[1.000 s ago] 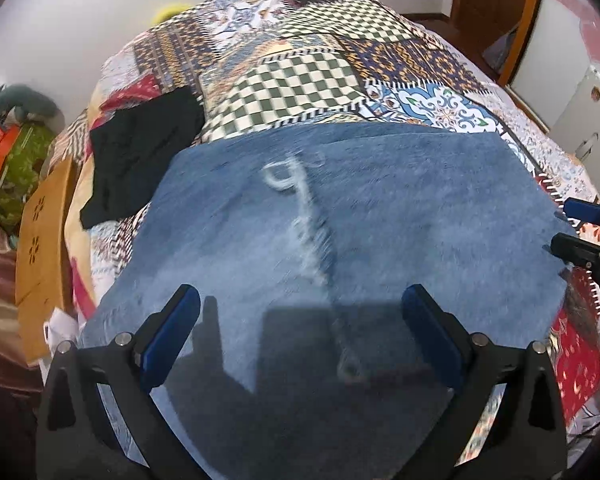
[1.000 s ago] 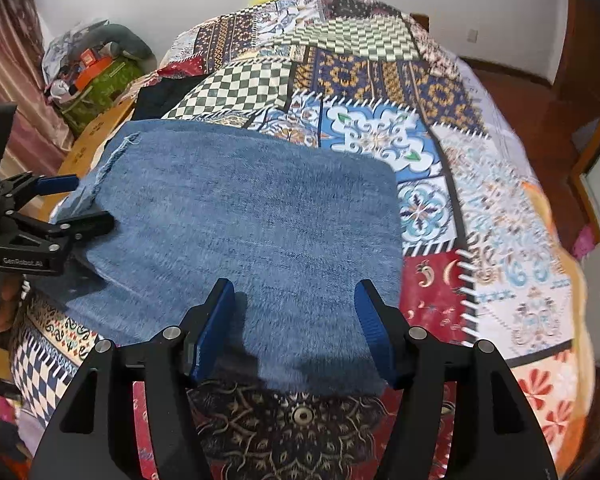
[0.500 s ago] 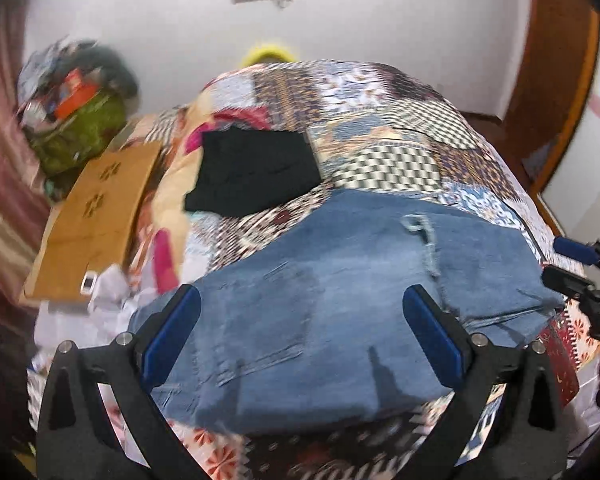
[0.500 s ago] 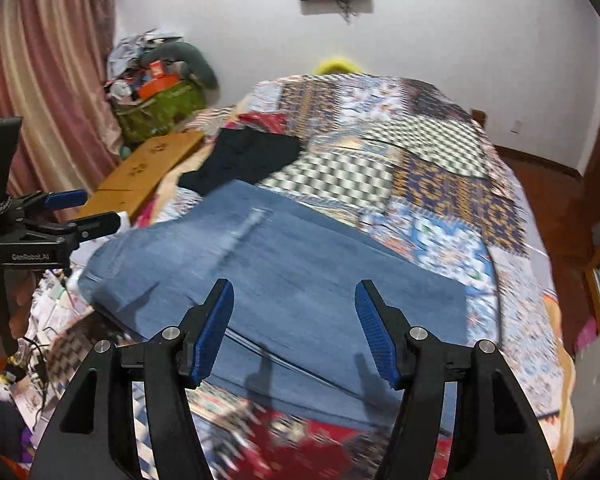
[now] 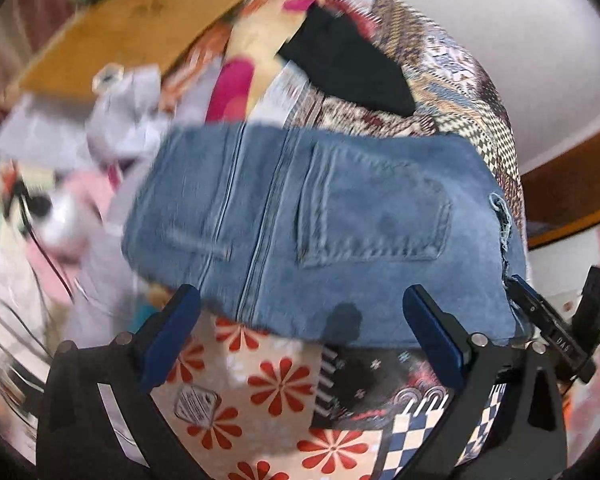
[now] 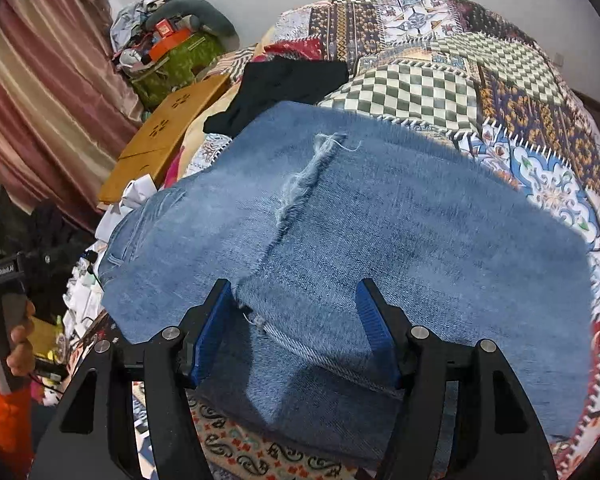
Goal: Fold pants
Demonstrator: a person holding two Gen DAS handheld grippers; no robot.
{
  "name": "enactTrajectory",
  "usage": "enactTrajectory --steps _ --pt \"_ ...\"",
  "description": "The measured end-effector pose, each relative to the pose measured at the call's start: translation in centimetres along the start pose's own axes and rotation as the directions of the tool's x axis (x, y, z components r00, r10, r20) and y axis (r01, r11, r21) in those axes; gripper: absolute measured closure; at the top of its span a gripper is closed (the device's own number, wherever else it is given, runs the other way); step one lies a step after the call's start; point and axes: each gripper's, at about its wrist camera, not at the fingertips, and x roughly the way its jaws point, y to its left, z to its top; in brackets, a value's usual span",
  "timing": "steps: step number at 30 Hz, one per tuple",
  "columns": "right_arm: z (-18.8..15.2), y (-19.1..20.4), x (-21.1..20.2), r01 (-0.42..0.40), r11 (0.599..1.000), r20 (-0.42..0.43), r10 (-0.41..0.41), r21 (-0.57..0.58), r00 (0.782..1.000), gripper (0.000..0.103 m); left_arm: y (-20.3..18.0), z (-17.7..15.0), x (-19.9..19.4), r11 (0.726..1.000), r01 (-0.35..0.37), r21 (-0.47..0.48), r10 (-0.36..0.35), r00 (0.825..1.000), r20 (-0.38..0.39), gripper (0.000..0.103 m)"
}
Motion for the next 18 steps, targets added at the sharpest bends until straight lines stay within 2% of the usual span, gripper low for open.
enactTrajectory --steps 3,7,10,14,18 --pt "-0.2 0.6 -0.1 0.023 0.999 -0.003 -0.023 -0.047 1.0 0.043 1.7 -1.0 1.6 0.997 0.037 -0.07 -0.041 0.997 -0.061 0.0" --pt "-0.2 1.0 0.1 0.045 0.996 -0.006 -0.046 -0.077 0.999 0.04 3.9 -2.5 4.0 0.969 0.142 -0.201 -0.169 0.978 -0.124 0.0" --pt "-0.2 1.0 0.2 0.044 0.996 -0.004 -0.045 -0.081 0.999 0.036 4.5 -3.0 4.3 0.951 0.196 -0.239 -0.222 0.971 -0.086 0.0" --pt "-0.1 1.3 0.3 0.047 0.995 -0.006 -0.048 -0.092 0.999 0.033 5.8 -2.5 6.2 0.902 0.301 -0.308 -0.336 0.94 -0.064 0.0" --pt "-0.1 1.2 0.4 0.044 0.995 -0.004 -0.045 -0.092 0.999 0.032 6.6 -0.9 8.0 0.883 0.304 -0.358 -0.354 0.931 -0.084 0.001"
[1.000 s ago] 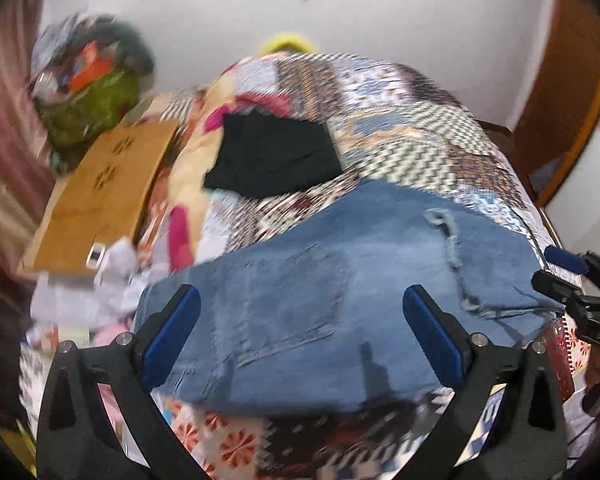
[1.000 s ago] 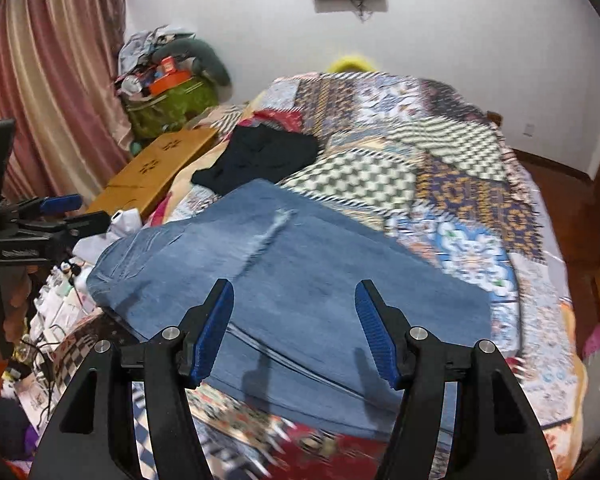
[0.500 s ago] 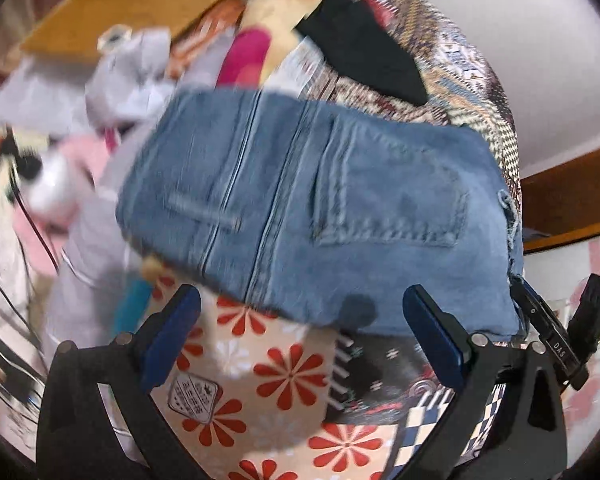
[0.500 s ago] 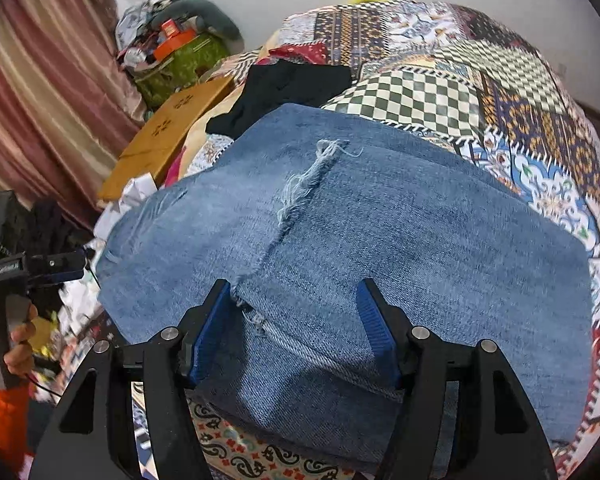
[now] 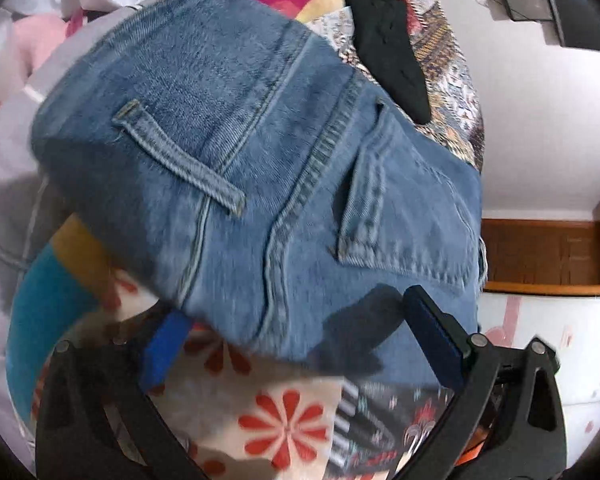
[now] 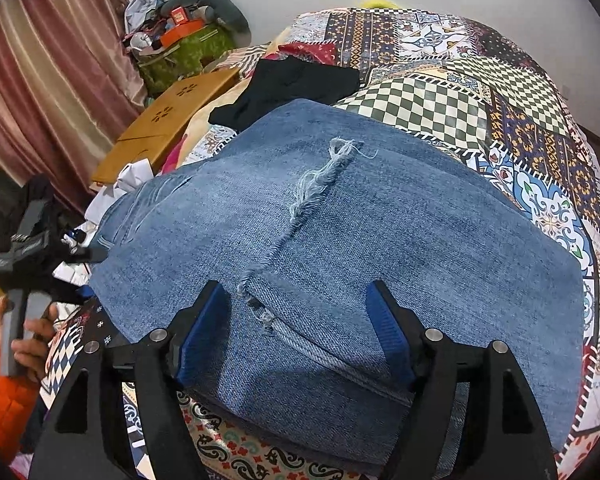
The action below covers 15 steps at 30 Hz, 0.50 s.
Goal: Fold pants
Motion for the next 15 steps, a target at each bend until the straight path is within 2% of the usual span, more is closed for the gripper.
enactTrajectory --steps 2,3,4,6,9,10,13,15 --pt "0.0 -0.1 0.1 -0.002 1.0 0.001 0.002 0.001 1.0 0.032 -0.3 0.8 0.1 0.999 -0.033 -0.013 0.033 0.999 -0.005 0.005" --pt "0.0 0.0 0.1 -0.002 1.0 0.001 0.002 0.001 1.0 0.032 -0.5 1.1 0.0 0.998 -0.066 -0.005 0.066 0.998 0.005 0.018" --pt "0.0 0.0 0.1 -0.002 1.0 0.002 0.002 0.002 1.0 0.032 -0.9 1.3 -0.1 0.993 -0.115 0.011 0.114 0.993 0.023 0.024" --pt "0.0 -0.2 0.1 -0.004 1.0 0.004 0.004 0.005 1.0 0.032 -1.3 1.5 -0.6 0.984 -0.177 0.031 0.174 0.982 0.073 0.054" --pt "0.0 -0.2 0.0 -0.009 1.0 0.005 0.008 0.011 1.0 0.032 -1.1 1.5 -1.7 0.982 -0.188 0.021 0.184 0.974 0.135 0.069" --pt "0.0 -0.2 0.0 -0.009 1.0 0.006 0.009 0.012 1.0 0.032 -1.3 1.4 -2.2 0.98 -0.195 0.028 0.188 0.969 0.161 0.07" --pt "0.0 -0.2 -0.1 -0.009 1.0 0.005 0.009 0.017 1.0 0.032 -3.6 0.9 -3.4 0.958 -0.272 0.09 0.241 0.936 0.255 0.078" --pt "0.0 -0.4 -0.5 -0.007 1.0 0.001 0.007 0.03 1.0 0.033 -6.2 0.2 -4.1 0.916 -0.371 0.152 0.303 0.889 0.345 0.081"
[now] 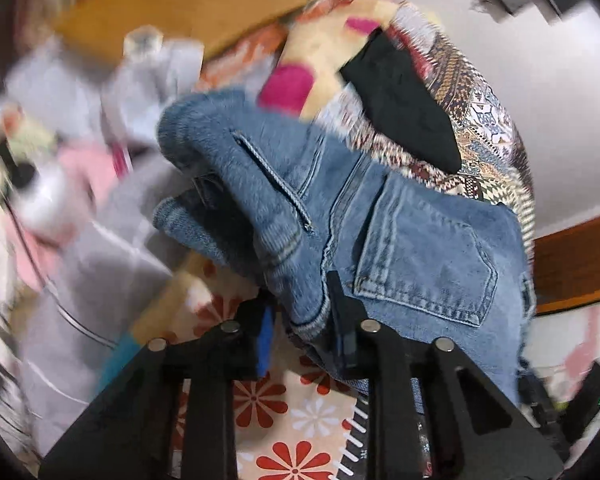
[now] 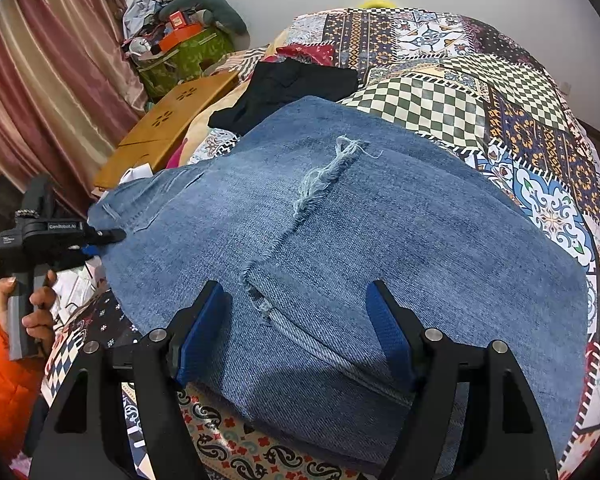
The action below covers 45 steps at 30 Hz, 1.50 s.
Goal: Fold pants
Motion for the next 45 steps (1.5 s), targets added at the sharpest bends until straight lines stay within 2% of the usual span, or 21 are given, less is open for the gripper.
enactTrajectory --steps 3,6,9,11,14,16,18,19,23,25,29,32,36,39,42,43,45 --pt "0.0 -0.2 -1.7 -0.003 1.0 0.041 0.002 0.013 0.999 0.034 -3.4 0.4 -2.3 0.984 -0.122 0.126 0.11 0.989 0.095 0.085" --pt "-0.2 -0.5 -4.1 0.016 1.0 0.11 -0.015 -0.005 0.994 0.034 -6.8 1.2 -5.7 0.958 -0.184 0.222 0.132 0.965 0.229 0.085" --pt "-0.9 -2.1 -6.4 0.056 0.998 0.151 -0.057 0.015 0.987 0.034 -9.8 1.4 -9.9 0.931 -0.212 0.296 0.1 0.931 0.352 0.085" --pt "-1.7 -3.9 -7.5 0.09 0.994 0.151 -0.098 0.054 0.984 0.034 -12.8 1.3 -12.1 0.9 -0.254 0.354 0.08 0.895 0.439 0.085" --pt "-3.4 -7.0 -8.1 0.155 0.981 0.123 -0.169 0.118 0.978 0.034 -17.3 0.9 -14.6 0.86 -0.277 0.429 0.018 0.856 0.516 0.085" --pt "-5.2 -9.3 -8.0 0.177 0.967 0.081 -0.194 0.183 0.978 0.034 -20.6 0.4 -15.9 0.84 -0.258 0.476 -0.048 0.841 0.539 0.086" --pt "-6.8 -11.1 -7.5 0.189 0.953 0.041 -0.204 0.238 0.978 0.034 -23.3 0.1 -16.4 0.82 -0.242 0.518 -0.098 0.834 0.544 0.086" --pt "-7.5 -11.7 -7.3 0.172 0.951 0.041 -0.189 0.258 0.981 0.034 -24.8 -0.3 -16.8 0.805 -0.228 0.548 -0.128 0.835 0.535 0.086" --pt "-8.8 -13.1 -7.1 0.069 0.944 0.072 -0.098 0.323 0.993 0.03 -30.4 -1.7 -17.1 0.75 -0.108 0.653 -0.257 0.862 0.437 0.086" --pt "-8.7 -13.2 -7.1 0.053 0.941 0.079 -0.084 0.333 0.993 0.029 -33.2 -2.6 -16.8 0.72 -0.051 0.693 -0.307 0.871 0.383 0.087" --pt "-8.6 -13.0 -6.9 0.05 0.945 0.089 -0.083 0.322 0.993 0.027 -38.1 -4.9 -15.1 0.648 -0.008 0.761 -0.365 0.874 0.321 0.089" --pt "-8.7 -13.1 -7.0 0.044 0.946 0.091 -0.077 0.321 0.993 0.027 -41.2 -7.0 -13.2 0.595 0.052 0.802 -0.392 0.89 0.234 0.089" --pt "-8.8 -13.1 -7.0 0.047 0.948 0.093 -0.08 0.316 0.993 0.027 -44.0 -10.1 -9.4 0.518 0.128 0.846 -0.375 0.923 0.09 0.089" --pt "-9.1 -13.1 -7.3 0.047 0.95 0.093 -0.079 0.308 0.992 0.027 -44.4 -12.5 -6.0 0.478 0.176 0.86 -0.314 0.949 -0.02 0.089" --pt "-9.2 -12.9 -7.8 0.073 0.953 0.089 -0.103 0.294 0.991 0.027 -44.2 -14.4 -3.9 0.429 0.255 0.867 -0.27 0.952 -0.146 0.088" --pt "-9.3 -12.8 -8.0 0.083 0.953 0.084 -0.112 0.292 0.99 0.027 -44.3 -15.2 -3.4 0.399 0.263 0.878 -0.24 0.955 -0.177 0.088" --pt "-9.6 -12.8 -8.3 0.088 0.951 0.077 -0.116 0.297 0.99 0.027 -44.2 -17.6 -3.1 0.353 0.252 0.901 -0.199 0.961 -0.191 0.087"
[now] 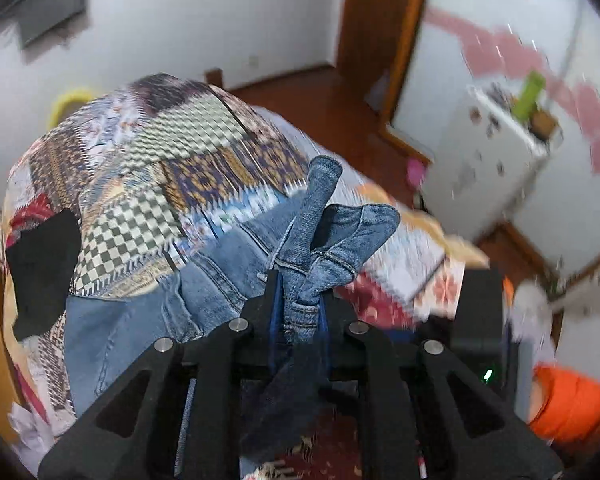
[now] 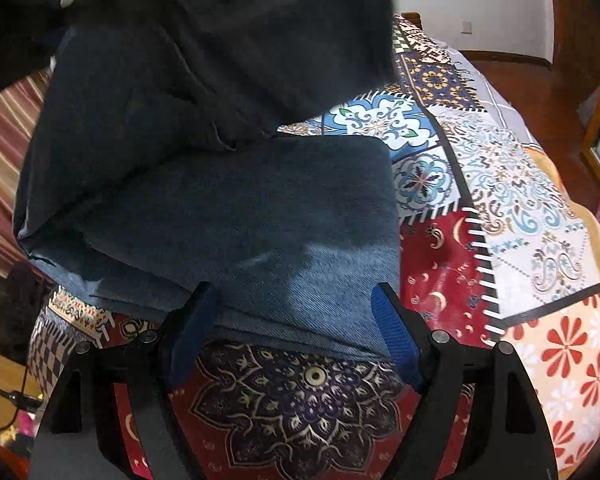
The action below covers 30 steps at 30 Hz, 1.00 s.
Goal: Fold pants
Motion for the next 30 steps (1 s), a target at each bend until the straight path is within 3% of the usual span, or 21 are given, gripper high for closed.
enactTrajectory --steps 4,6,9,11,13,16,21,25,27,30 --pt "-0.6 -0.1 -0.6 0.0 1.0 -0.009 0.0 0.006 1.0 0.027 -1.1 -0.3 0.1 0.998 -0.023 0.055 0.026 0.999 -0.037 0.082" --pt "-1.0 -0.1 -0.9 0.004 1.0 -0.014 -0.004 0.007 1.0 0.027 -0.3 -0.4 0.1 1.0 -0.015 0.02 0.016 0.999 -0.045 0.06" --pt "-1.7 -0.1 -1.4 0.011 1.0 -0.023 -0.011 0.007 1.0 0.027 1.8 -0.5 -0.6 0.995 0.048 -0.084 -0.051 0.998 -0.031 0.038" --pt "-1.6 -0.4 -1.3 0.013 1.0 -0.026 -0.012 0.013 1.0 0.027 3.1 -0.8 -1.7 0.989 0.077 -0.128 -0.076 0.997 0.012 0.029" --pt "-1.7 -0.5 -1.5 0.01 1.0 -0.031 -0.01 0.02 0.999 0.027 4.4 -0.7 -2.6 0.989 0.031 -0.141 -0.025 0.999 0.046 0.021" --pt "-1.8 -0.1 -1.2 0.023 1.0 -0.053 -0.022 0.012 0.998 0.027 7.2 -0.5 -3.1 0.982 -0.078 -0.171 0.089 0.994 0.062 0.02" --pt "-2.1 1.1 -1.2 0.017 1.0 -0.046 -0.017 0.011 0.999 0.027 13.0 -0.1 -1.6 0.952 -0.219 -0.212 0.225 0.974 0.003 0.019" --pt "-1.2 2.4 -0.5 0.001 1.0 -0.059 -0.001 -0.007 0.998 0.026 18.1 -0.3 1.1 0.924 -0.306 -0.229 0.294 0.952 -0.086 0.018" --pt "-0.7 3.0 0.1 0.003 1.0 -0.069 -0.005 -0.02 0.998 0.024 20.2 -0.9 3.3 0.91 -0.361 -0.203 0.335 0.93 -0.152 0.017" --pt "0.2 3.2 0.9 0.018 1.0 -0.09 -0.02 -0.016 0.996 0.023 22.5 -2.9 6.8 0.88 -0.452 -0.146 0.409 0.877 -0.252 0.017"
